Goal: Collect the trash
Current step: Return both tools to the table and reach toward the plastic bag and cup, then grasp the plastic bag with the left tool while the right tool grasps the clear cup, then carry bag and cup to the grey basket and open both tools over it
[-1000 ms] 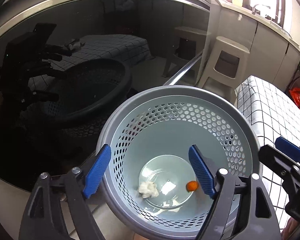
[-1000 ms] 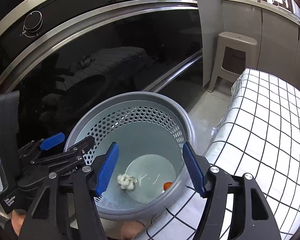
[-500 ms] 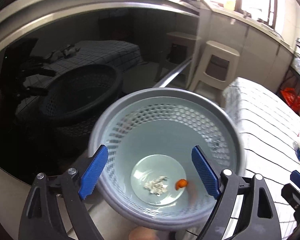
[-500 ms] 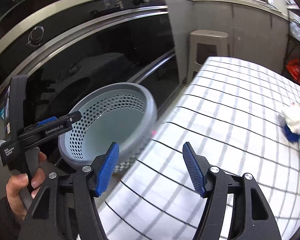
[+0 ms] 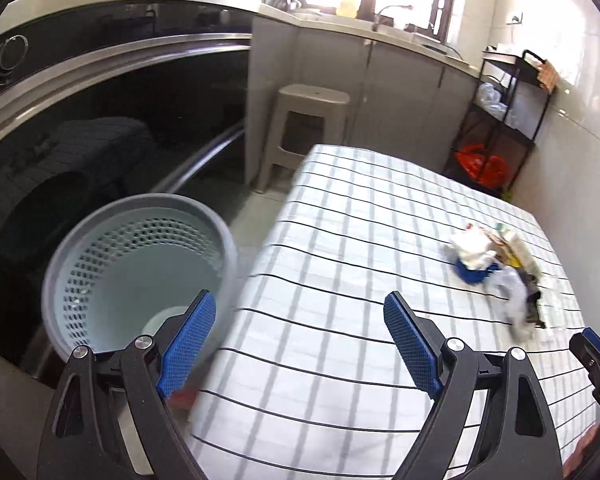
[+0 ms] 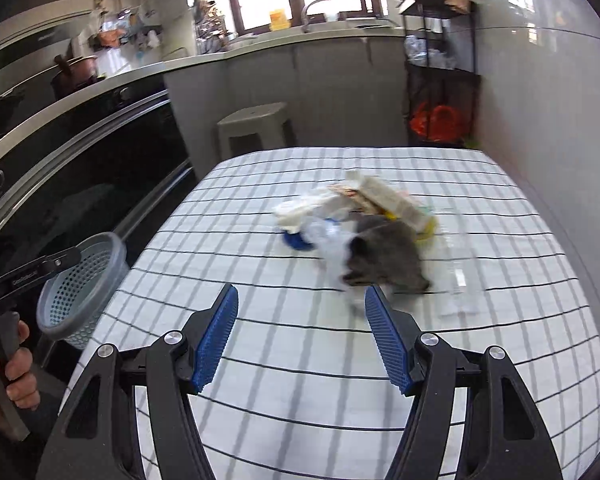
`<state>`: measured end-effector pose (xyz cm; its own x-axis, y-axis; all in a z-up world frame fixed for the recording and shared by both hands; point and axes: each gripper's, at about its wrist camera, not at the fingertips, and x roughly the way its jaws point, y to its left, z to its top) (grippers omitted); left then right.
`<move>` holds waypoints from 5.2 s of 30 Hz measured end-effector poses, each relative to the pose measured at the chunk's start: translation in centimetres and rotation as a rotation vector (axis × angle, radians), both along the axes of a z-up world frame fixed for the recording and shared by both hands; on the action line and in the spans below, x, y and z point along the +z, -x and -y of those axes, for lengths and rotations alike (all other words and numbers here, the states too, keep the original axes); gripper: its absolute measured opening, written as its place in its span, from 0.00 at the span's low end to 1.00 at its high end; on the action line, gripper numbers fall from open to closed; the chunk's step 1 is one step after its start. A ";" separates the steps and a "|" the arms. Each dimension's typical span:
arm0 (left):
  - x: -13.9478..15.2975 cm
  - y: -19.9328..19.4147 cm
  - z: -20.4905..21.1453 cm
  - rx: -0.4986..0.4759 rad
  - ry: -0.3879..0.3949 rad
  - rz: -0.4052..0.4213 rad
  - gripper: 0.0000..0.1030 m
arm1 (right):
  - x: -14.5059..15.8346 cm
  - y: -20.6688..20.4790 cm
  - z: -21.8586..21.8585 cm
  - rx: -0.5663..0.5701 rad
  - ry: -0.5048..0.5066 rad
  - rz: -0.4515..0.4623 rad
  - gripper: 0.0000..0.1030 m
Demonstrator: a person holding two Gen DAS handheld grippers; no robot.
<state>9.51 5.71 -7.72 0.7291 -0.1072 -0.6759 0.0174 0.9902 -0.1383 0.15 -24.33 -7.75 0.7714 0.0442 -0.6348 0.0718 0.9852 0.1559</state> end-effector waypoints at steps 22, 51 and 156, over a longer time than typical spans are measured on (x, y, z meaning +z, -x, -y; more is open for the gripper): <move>-3.9 -1.3 21.5 -0.185 -0.115 -0.045 0.84 | -6.5 -7.8 14.3 -0.093 -0.116 -0.190 0.62; -4.5 -5.5 24.3 -0.170 -0.091 -0.073 0.86 | -6.6 -7.5 15.7 -0.075 -0.188 -0.182 0.50; -0.9 -5.0 -20.8 0.298 -0.109 -0.066 0.04 | -3.4 -16.1 -34.1 0.651 -0.121 -0.167 0.50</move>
<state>14.54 26.53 -8.65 0.6718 0.1794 -0.7187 -0.2806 0.9596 -0.0227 16.24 9.74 -11.13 0.4559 0.5445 -0.7040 -0.4969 0.8120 0.3062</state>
